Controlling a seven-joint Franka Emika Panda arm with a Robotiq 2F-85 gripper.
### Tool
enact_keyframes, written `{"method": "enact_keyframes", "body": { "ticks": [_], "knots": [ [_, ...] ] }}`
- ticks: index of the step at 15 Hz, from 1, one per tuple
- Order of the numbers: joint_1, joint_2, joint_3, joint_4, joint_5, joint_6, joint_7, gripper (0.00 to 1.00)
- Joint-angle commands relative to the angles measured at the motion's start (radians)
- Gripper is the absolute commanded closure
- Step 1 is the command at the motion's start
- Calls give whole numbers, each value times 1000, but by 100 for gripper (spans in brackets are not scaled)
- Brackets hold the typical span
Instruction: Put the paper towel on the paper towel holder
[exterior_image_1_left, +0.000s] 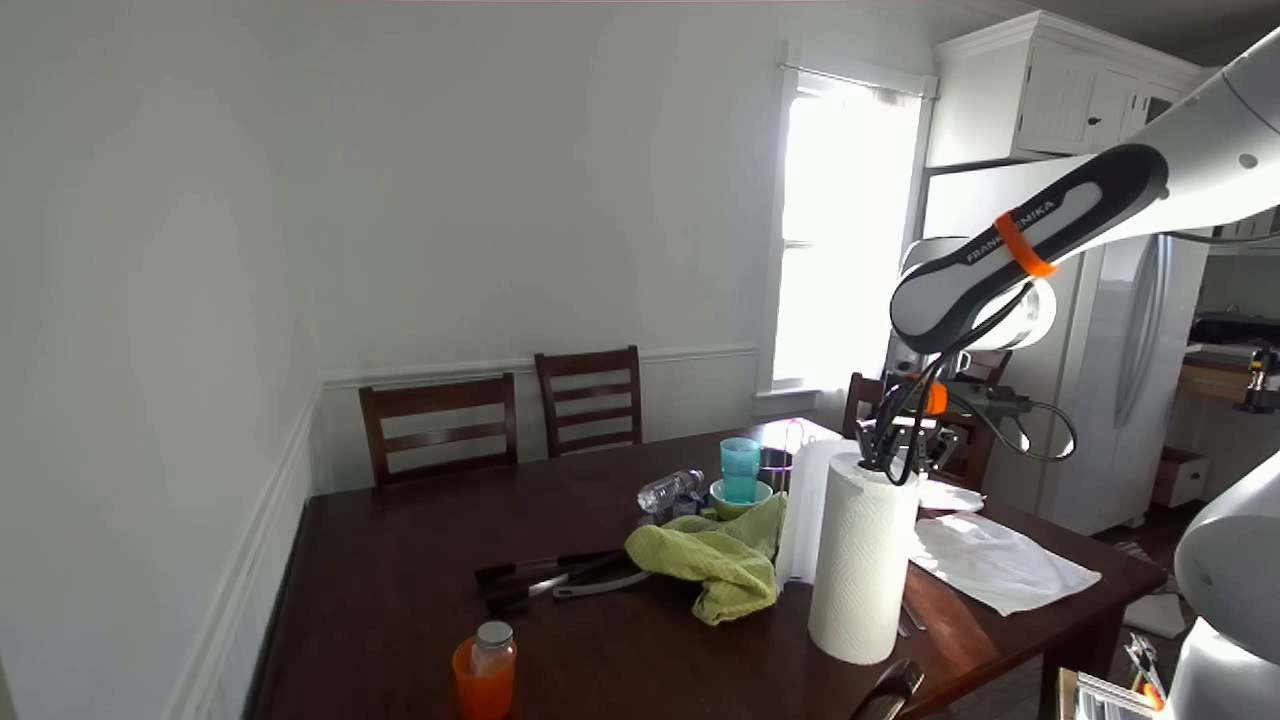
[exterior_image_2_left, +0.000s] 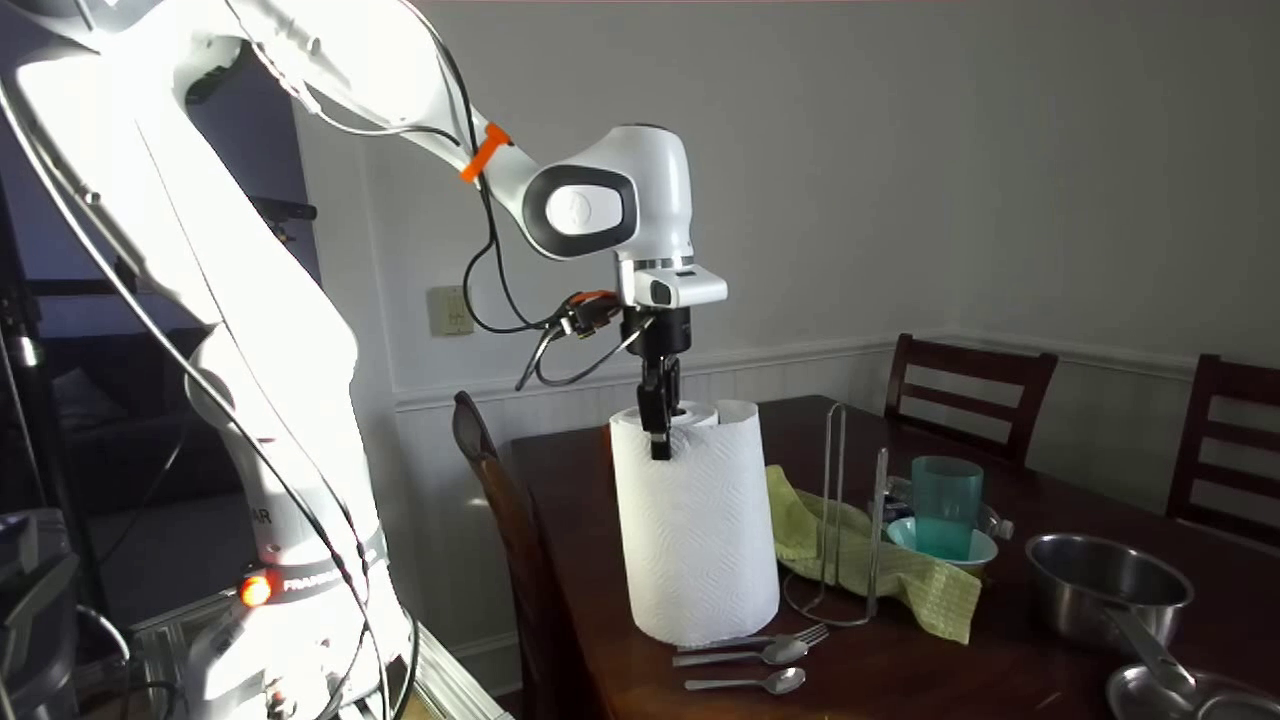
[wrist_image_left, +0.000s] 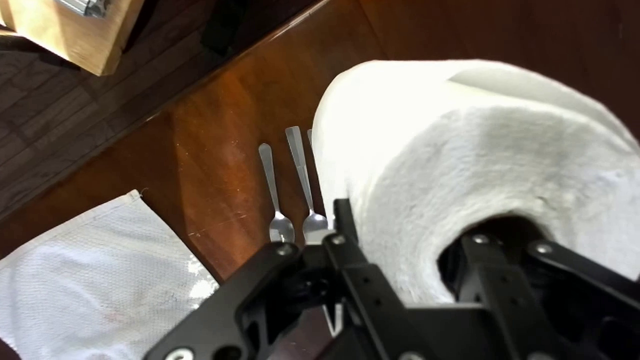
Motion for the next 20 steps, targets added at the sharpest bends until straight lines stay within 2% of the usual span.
{"method": "enact_keyframes", "body": {
  "ticks": [1, 3, 4, 9, 16, 17, 20],
  "knots": [
    [12, -22, -17, 4, 29, 7, -35, 90],
    [14, -41, -16, 17, 32, -25, -42, 98],
    [12, -47, -14, 23, 29, -34, -44, 94],
    [11, -82, -19, 96, 26, -116, -71, 95],
    [16, -91, -44, 265, 34, -267, -127, 95],
    [7, -86, -28, 212, 6, -219, -101, 82],
    [8, -86, -33, 250, 6, -244, -104, 82]
  ]
}}
